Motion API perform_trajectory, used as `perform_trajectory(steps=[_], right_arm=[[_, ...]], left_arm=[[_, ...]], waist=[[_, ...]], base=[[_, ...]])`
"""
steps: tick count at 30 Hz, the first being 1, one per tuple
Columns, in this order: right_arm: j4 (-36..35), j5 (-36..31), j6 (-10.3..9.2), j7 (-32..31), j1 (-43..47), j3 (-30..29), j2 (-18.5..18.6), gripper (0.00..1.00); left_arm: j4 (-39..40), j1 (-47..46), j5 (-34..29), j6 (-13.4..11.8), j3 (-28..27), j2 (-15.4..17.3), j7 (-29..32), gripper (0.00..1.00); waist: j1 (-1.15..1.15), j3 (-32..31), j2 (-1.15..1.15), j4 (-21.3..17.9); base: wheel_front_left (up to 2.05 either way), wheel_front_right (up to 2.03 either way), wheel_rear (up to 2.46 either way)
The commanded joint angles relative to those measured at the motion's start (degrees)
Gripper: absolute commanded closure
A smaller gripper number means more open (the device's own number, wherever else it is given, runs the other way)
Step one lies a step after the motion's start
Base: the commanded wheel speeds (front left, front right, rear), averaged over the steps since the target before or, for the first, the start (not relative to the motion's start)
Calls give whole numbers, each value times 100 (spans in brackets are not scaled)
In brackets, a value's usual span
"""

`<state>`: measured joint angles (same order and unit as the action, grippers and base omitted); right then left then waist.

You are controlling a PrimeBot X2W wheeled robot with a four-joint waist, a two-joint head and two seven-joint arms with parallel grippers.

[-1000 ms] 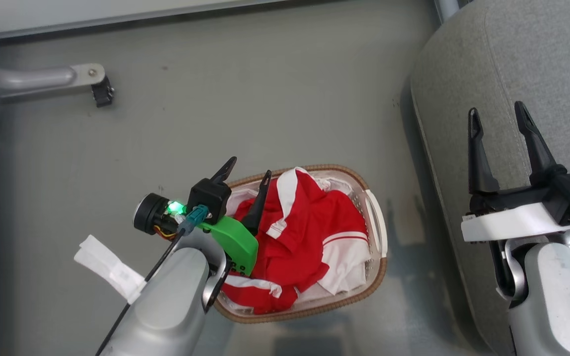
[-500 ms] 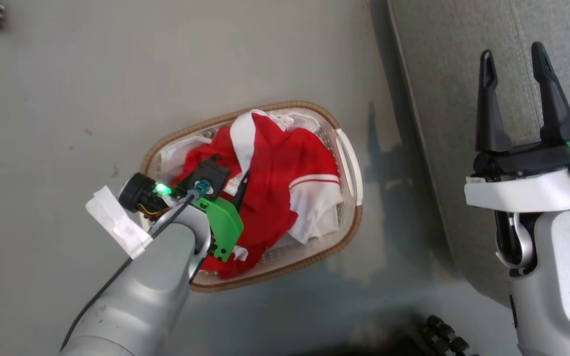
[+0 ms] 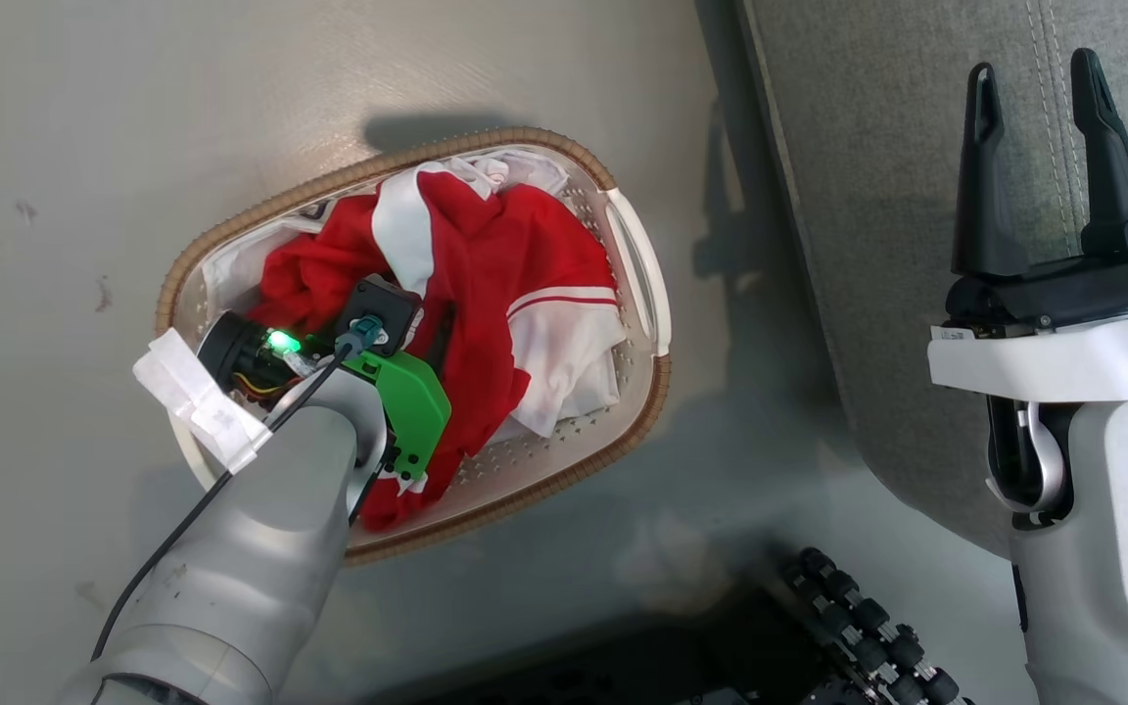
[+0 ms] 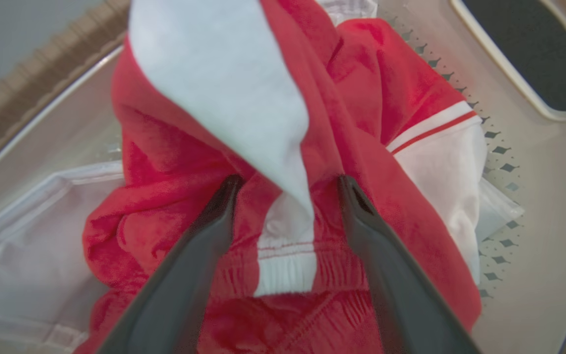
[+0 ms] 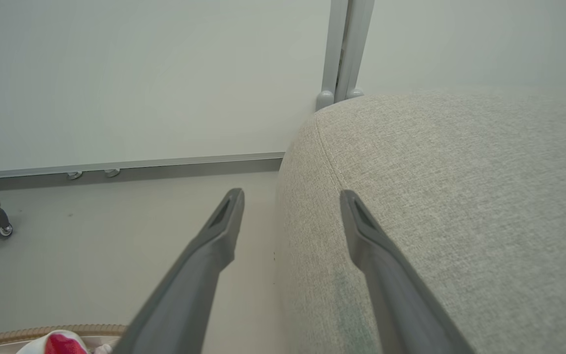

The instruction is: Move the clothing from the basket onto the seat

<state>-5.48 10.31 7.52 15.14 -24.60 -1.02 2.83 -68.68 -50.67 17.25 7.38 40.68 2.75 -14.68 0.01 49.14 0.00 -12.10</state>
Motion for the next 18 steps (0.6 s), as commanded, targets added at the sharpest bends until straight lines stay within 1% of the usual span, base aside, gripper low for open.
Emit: perform_trajectory(steps=[1, 3, 8, 10, 18], right_arm=[[-9, 32, -6, 2, -65, -2, 11, 0], [27, 25, -6, 2, -65, -4, 12, 0], [128, -41, -6, 2, -68, 18, 13, 0], [165, -81, -6, 2, -44, 38, 13, 0], [374, -355, -6, 2, 292, 70, 15, 0]], left_arm=[[-31, -98, 29, -8, -4, 52, -19, 59], [-42, -82, 57, -4, 14, 47, -35, 100], [142, 105, 194, 5, 33, 34, -52, 100], [346, 204, 249, 7, -10, 31, -56, 100], [1266, 956, 307, -5, -306, 142, -55, 100]], waist=[[-1, 86, 0, -81], [-1, 60, 0, -60], [-1, -134, 0, 38], [-1, -266, 0, 99], [-1, -1135, 0, 474]], base=[[0, 0, 0], [0, 0, 0], [0, 0, 0], [0, 0, 0], [0, 0, 0]])
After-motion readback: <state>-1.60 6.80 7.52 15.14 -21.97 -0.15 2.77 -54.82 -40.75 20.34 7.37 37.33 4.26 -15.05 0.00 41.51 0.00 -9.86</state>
